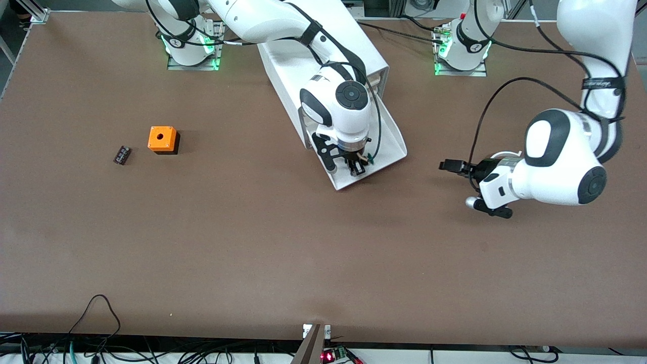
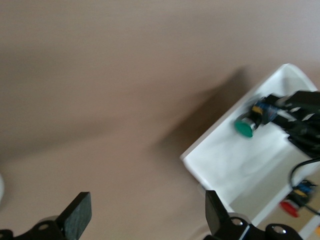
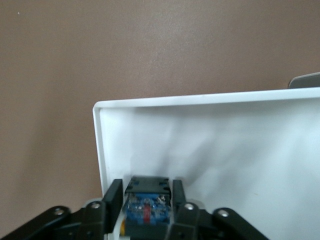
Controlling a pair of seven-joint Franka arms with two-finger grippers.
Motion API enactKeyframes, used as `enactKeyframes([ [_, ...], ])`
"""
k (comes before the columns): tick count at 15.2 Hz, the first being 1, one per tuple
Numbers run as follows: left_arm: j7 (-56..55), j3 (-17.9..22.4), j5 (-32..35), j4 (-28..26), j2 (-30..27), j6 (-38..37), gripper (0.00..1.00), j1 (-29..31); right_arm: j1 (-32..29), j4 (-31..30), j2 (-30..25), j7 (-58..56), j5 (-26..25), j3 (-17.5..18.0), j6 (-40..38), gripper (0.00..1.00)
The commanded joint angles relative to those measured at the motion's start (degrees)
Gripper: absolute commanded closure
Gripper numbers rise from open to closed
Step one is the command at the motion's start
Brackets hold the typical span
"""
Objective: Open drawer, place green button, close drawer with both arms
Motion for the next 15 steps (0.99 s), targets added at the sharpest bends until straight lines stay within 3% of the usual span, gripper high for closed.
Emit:
enactKeyframes([
  [1, -5.9, -0.9, 10.6, 8.6, -0.2, -7.6, 0.0, -0.8, 0.1, 2.0, 0.5, 1.6, -0.8, -0.5, -0.6, 0.0],
  [5, -5.8, -0.9, 20.9, 12.5, -4.4, -10.2, 0.0, -0.9, -1.8, 5.2, 0.1, 0.9, -0.8, -0.7, -1.8, 0.0],
  [9, -5.3, -0.2, 20.6, 11.3, -9.4, -7.9, 0.0, 0.2, -5.1, 9.0, -0.7, -4.8, -0.6, -0.4, -5.0, 0.0],
  [10, -6.0, 0.1, 21.0, 8.8, -12.2, -4.2, 0.0, 0.1, -6.5, 9.5, -1.3, -6.9, -0.3, 0.0, -6.0, 0.0],
  [12, -6.1, 0.4, 20.9, -1.7, -18.4, 9.7, 0.0, 0.3, -9.0, 9.6, -2.9, -12.1, 0.1, 0.2, -8.0, 0.0],
  [13, -6.3, 0.8, 20.8, -4.8, -20.3, 12.4, 0.0, 0.3, -10.0, 9.6, -3.6, -15.9, 0.9, 0.2, -8.9, 0.0],
  [15, -7.4, 0.8, 20.7, -4.9, -20.1, 9.3, 0.0, 0.4, -13.0, 9.6, -5.0, -24.3, 3.0, 0.2, -11.6, 0.0],
])
